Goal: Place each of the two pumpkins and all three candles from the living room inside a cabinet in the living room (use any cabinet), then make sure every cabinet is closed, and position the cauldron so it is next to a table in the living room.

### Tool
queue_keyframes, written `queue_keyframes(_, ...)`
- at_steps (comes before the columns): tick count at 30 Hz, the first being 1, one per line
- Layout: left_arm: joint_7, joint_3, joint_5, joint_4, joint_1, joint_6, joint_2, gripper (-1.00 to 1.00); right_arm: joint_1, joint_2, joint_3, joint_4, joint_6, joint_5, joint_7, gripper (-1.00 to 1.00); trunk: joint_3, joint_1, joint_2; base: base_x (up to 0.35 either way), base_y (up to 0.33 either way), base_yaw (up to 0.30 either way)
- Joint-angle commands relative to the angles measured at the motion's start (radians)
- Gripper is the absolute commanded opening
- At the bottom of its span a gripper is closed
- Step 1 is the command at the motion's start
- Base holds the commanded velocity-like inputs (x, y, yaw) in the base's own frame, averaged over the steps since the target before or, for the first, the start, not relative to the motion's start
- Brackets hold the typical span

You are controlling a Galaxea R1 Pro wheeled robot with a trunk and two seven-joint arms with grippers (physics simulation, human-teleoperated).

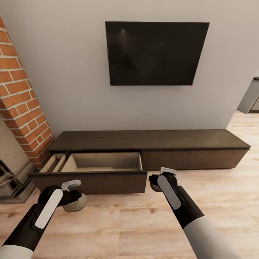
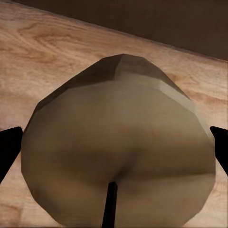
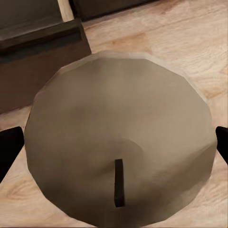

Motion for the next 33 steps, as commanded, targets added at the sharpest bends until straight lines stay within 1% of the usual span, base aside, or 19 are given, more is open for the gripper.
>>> queue_keyframes(1,0.01,-0.002,0.009,-0.001,-0.001,0.0,0.001,-1.0,-0.001,0.0,0.001,-0.001,0.001,-0.009,-0.011,-1.0,0.0,0.0,-0.001,-0.041,0.262,0.27)
queue_keyframes(4,0.01,-0.002,0.009,-0.001,-0.001,0.001,0.001,-1.0,-0.001,0.0,0.001,-0.002,0.001,-0.006,-0.011,-1.0,0.0,0.0,-0.001,-0.017,0.274,0.142)
queue_keyframes(9,0.01,-0.002,0.008,-0.001,-0.001,0.001,0.001,-1.0,-0.001,0.0,0.001,-0.002,0.0,-0.004,-0.011,-1.0,0.0,0.0,-0.001,0.058,0.283,0.007)
queue_keyframes(16,0.01,-0.006,0.003,-0.001,-0.001,0.001,0.001,-1.0,-0.001,0.0,0.002,-0.003,0.0,-0.009,-0.011,-1.0,0.003,0.0,-0.001,0.183,0.285,-0.212)
queue_keyframes(23,0.01,-0.007,0.003,-0.001,-0.001,0.001,0.001,-1.0,-0.001,0.0,0.005,-0.003,0.0,-0.007,-0.011,-1.0,0.003,0.0,-0.001,0.082,0.314,-0.033)
queue_keyframes(26,0.01,-0.006,0.005,-0.001,-0.001,0.0,0.001,-1.0,-0.001,0.0,0.007,-0.003,0.0,-0.006,-0.011,-1.0,0.003,0.0,-0.001,0.004,0.332,0.039)
queue_keyframes(30,0.01,-0.006,0.005,0.0,-0.001,0.0,0.001,-1.0,-0.001,0.0,0.007,-0.003,0.0,-0.004,-0.011,-1.0,0.003,0.0,-0.001,0.001,0.333,0.21)
queue_keyframes(33,0.01,-0.007,0.005,-0.001,-0.001,0.0,0.001,-1.0,-0.001,0.0,0.008,-0.003,0.0,-0.004,-0.011,-1.0,0.003,0.0,-0.001,0.0,0.334,0.079)
